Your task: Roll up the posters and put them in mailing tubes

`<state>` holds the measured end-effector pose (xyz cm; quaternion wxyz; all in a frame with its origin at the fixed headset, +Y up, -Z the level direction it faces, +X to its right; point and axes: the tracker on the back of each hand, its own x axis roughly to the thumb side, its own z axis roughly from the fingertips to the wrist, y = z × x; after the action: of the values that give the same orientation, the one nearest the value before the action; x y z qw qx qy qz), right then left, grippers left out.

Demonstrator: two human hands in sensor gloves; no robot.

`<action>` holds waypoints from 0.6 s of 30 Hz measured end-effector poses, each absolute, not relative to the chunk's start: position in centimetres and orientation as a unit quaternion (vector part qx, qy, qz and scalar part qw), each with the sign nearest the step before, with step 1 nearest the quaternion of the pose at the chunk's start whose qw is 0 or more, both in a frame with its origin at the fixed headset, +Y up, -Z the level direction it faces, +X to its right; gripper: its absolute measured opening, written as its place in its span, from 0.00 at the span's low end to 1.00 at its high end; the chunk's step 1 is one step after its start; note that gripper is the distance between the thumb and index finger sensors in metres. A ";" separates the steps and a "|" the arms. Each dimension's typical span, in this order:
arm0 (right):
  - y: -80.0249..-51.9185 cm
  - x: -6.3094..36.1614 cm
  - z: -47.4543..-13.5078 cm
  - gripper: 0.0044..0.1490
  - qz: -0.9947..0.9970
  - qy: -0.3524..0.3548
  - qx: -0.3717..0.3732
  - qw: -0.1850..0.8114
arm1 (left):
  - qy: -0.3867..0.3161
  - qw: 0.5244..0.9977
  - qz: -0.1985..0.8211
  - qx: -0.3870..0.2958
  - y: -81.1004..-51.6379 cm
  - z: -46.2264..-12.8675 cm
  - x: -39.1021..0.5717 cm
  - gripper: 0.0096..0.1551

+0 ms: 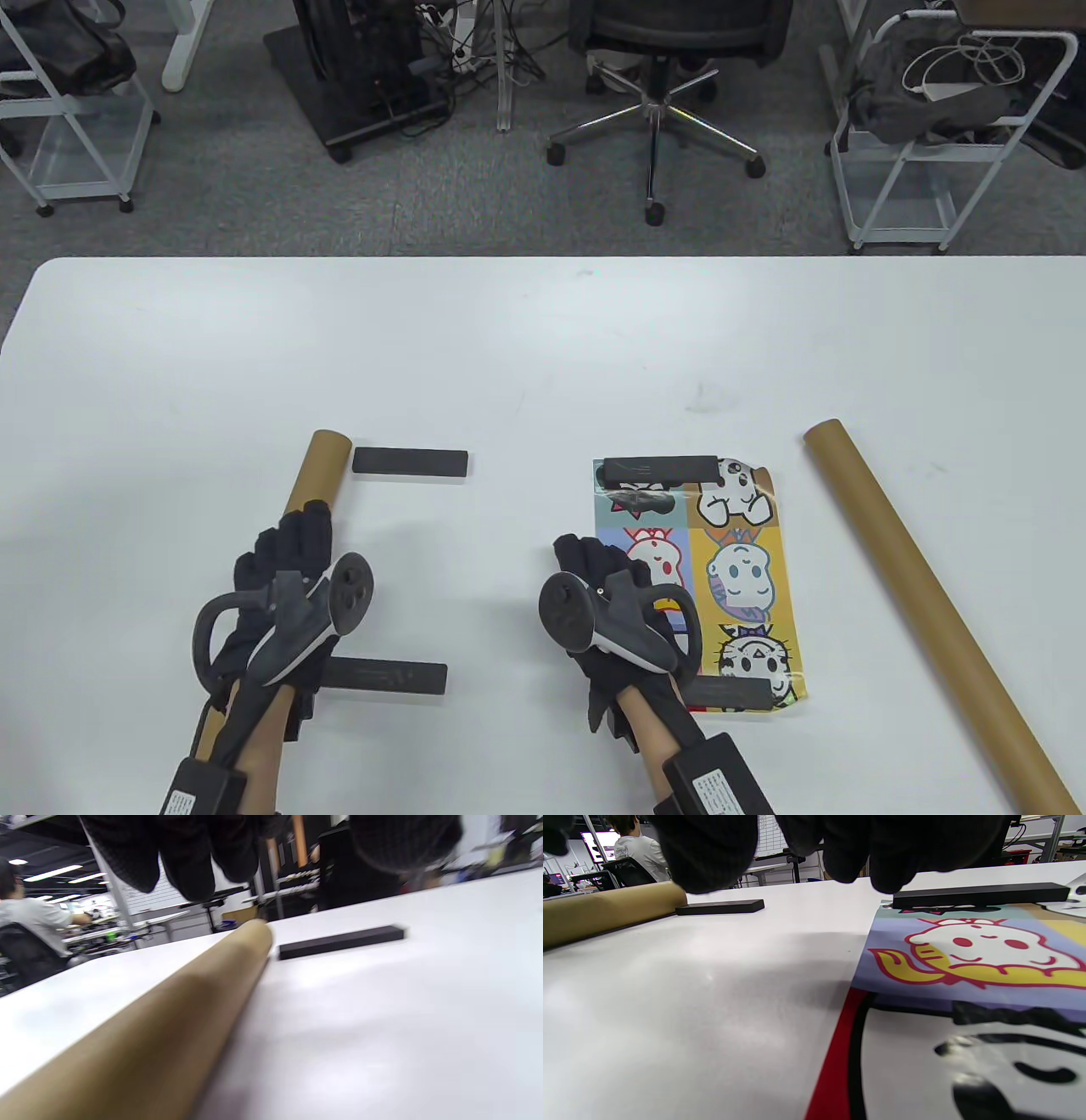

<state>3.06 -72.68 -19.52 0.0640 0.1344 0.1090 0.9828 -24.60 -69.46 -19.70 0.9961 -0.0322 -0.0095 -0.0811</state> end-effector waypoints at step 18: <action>-71.6 6.4 -20.9 0.55 0.991 0.101 0.058 0.060 | -0.056 0.991 -0.123 -0.004 -69.8 -19.5 -23.7 0.59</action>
<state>6.37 -71.65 -20.91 0.0596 0.0575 0.1010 0.9914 -23.73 -69.84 -19.45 0.9908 -0.0039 -0.0561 -0.1231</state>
